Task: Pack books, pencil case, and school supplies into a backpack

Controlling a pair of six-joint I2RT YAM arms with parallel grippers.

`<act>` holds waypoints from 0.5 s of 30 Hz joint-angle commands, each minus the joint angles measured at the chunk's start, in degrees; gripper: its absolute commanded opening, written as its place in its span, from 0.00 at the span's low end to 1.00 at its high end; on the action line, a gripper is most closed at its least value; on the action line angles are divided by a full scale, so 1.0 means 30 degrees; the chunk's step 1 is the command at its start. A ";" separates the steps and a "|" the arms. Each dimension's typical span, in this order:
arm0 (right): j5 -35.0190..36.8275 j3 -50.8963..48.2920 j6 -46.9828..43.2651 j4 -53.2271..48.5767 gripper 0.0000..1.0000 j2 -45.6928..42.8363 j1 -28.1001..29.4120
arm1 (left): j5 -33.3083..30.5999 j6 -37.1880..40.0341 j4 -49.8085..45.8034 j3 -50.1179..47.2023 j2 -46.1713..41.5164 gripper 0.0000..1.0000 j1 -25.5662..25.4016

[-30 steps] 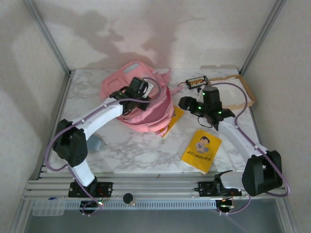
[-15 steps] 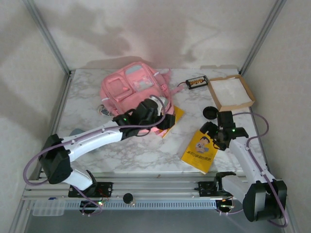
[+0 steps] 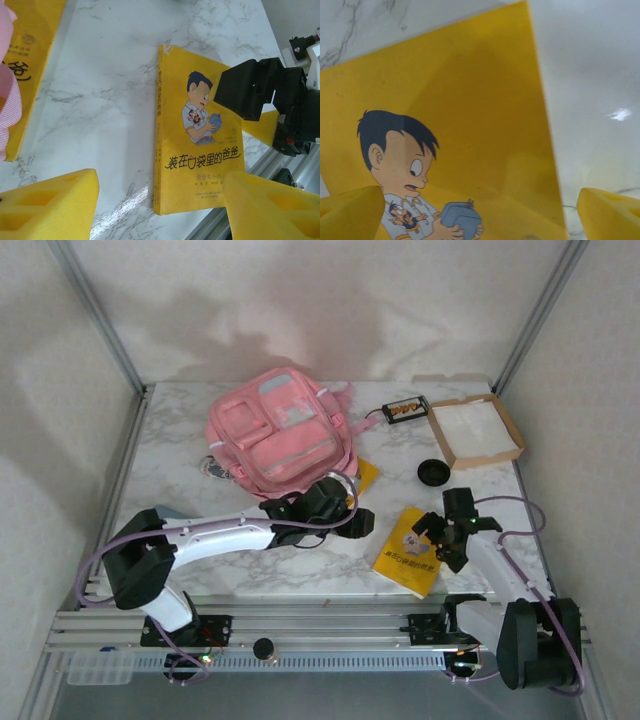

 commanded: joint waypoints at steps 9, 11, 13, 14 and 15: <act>-0.5227 0.2473 0.0005 0.5658 0.99 0.4631 0.1633 | 0.0098 -0.1676 0.0878 0.0206 0.3316 0.68 -0.0090; -0.4950 0.2963 -0.0992 0.4821 0.99 0.5066 0.1207 | 0.0304 -0.1876 0.1195 0.0328 0.3802 0.68 -0.0118; -0.4469 0.3268 -0.1882 0.3872 0.99 0.4814 0.0944 | 0.0965 -0.2151 0.1700 0.0495 0.4260 0.68 -0.0191; -0.4638 0.3370 -0.2270 0.3806 0.99 0.4382 0.0884 | 0.1348 -0.2192 0.2071 0.0541 0.4474 0.68 -0.0236; -0.5384 0.3435 -0.2539 0.4139 0.99 0.3921 0.0849 | 0.1364 -0.2269 0.2192 0.0631 0.4678 0.68 -0.0293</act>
